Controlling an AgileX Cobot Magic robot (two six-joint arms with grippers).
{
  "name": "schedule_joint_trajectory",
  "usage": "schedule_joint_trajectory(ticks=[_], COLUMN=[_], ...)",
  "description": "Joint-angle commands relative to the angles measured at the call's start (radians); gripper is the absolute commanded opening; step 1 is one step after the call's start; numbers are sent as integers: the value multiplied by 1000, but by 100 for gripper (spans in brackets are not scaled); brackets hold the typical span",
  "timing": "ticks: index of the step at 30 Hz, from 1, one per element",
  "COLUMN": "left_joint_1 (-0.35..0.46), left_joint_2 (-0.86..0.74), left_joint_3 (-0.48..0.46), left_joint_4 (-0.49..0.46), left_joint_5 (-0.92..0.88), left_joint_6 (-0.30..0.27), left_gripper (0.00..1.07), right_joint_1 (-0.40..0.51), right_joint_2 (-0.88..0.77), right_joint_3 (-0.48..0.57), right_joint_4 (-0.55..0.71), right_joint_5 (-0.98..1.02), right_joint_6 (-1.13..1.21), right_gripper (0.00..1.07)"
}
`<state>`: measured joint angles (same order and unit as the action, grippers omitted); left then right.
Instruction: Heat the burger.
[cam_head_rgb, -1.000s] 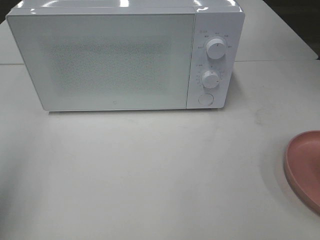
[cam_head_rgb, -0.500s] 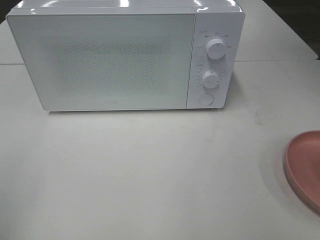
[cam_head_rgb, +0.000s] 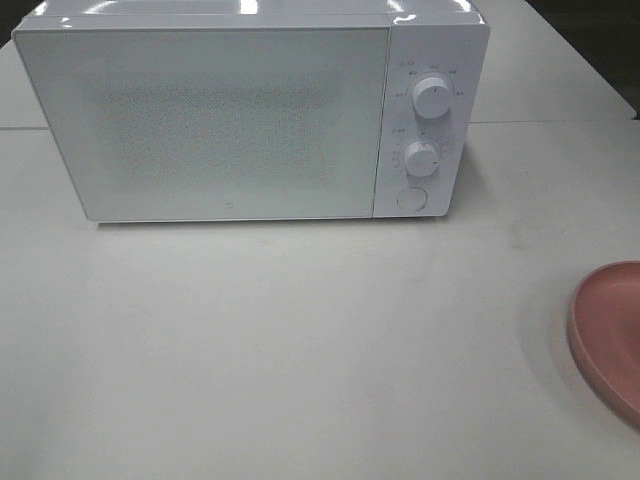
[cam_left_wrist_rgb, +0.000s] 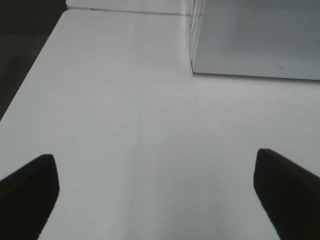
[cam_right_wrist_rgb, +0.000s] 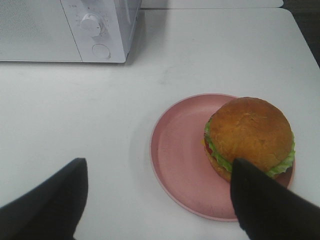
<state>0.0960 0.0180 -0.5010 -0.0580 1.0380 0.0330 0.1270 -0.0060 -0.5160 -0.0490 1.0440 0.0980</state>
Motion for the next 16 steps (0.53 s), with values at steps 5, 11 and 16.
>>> schedule_joint_trajectory(ticks=[5, 11, 16], left_joint_1=[3, 3, 3], left_joint_2=[-53, -53, -52], left_joint_3=[3, 3, 3], left_joint_4=[-2, -2, -2], left_joint_5=[-3, -3, -3], left_joint_6=[-8, -8, -8], left_gripper=[98, 98, 98], right_joint_1=[-5, -5, -5], right_joint_2=[-23, -20, -20], right_joint_3=[4, 4, 4], right_joint_4=[-2, -2, -2], right_joint_5=[-7, -7, -7], right_joint_6=[-11, -11, -11], right_gripper=[75, 75, 75])
